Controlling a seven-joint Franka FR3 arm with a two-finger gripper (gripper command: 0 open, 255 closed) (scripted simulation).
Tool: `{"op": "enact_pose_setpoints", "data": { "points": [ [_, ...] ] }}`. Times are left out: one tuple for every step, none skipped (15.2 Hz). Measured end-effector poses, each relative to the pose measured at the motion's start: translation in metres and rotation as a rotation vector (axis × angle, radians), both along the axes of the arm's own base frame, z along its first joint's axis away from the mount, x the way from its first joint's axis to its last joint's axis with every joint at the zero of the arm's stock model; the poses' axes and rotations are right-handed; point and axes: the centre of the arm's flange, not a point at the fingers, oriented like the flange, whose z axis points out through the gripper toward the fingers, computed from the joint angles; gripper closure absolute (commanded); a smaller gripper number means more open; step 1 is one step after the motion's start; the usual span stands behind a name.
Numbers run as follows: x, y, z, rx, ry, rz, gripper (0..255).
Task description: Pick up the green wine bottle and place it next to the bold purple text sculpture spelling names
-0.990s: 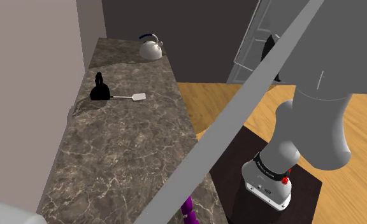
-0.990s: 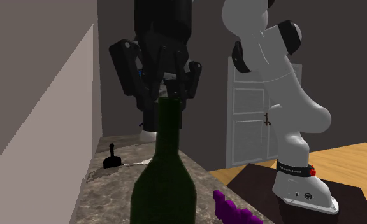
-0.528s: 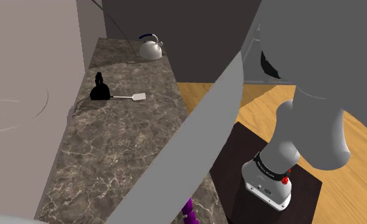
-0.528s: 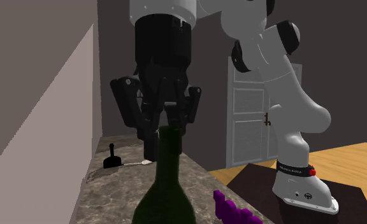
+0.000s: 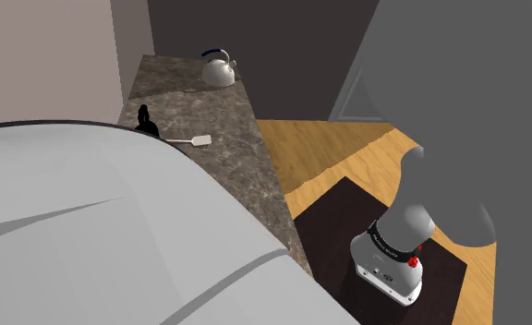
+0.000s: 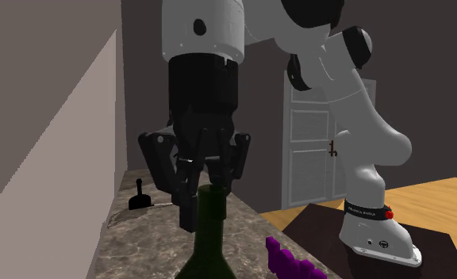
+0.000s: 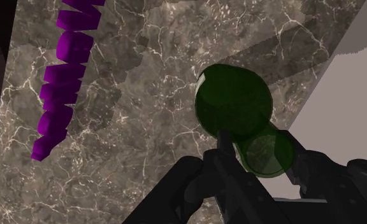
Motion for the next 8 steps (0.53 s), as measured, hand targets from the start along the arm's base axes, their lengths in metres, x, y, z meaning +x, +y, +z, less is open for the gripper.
{"op": "enact_pose_setpoints", "data": {
  "points": [
    [-0.0001, 0.0001, -0.0003, 0.000, 0.000, 0.000, 255],
    [-0.0001, 0.0001, -0.0005, 0.000, 0.000, 0.000, 255],
    [-0.0001, 0.0002, -0.0006, 0.000, 0.000, 0.000, 255],
    [-0.0002, 0.0001, -0.0006, 0.000, 0.000, 0.000, 255],
    [-0.0002, 0.0002, -0.0006, 0.000, 0.000, 0.000, 0],
    [-0.0002, 0.0002, -0.0005, 0.001, 0.000, 0.000, 0],
    [-0.0002, 0.0002, -0.0004, 0.001, 0.000, 0.000, 0],
    [-0.0002, 0.0002, -0.0004, 0.001, 0.000, 0.000, 0]
  ]
}}
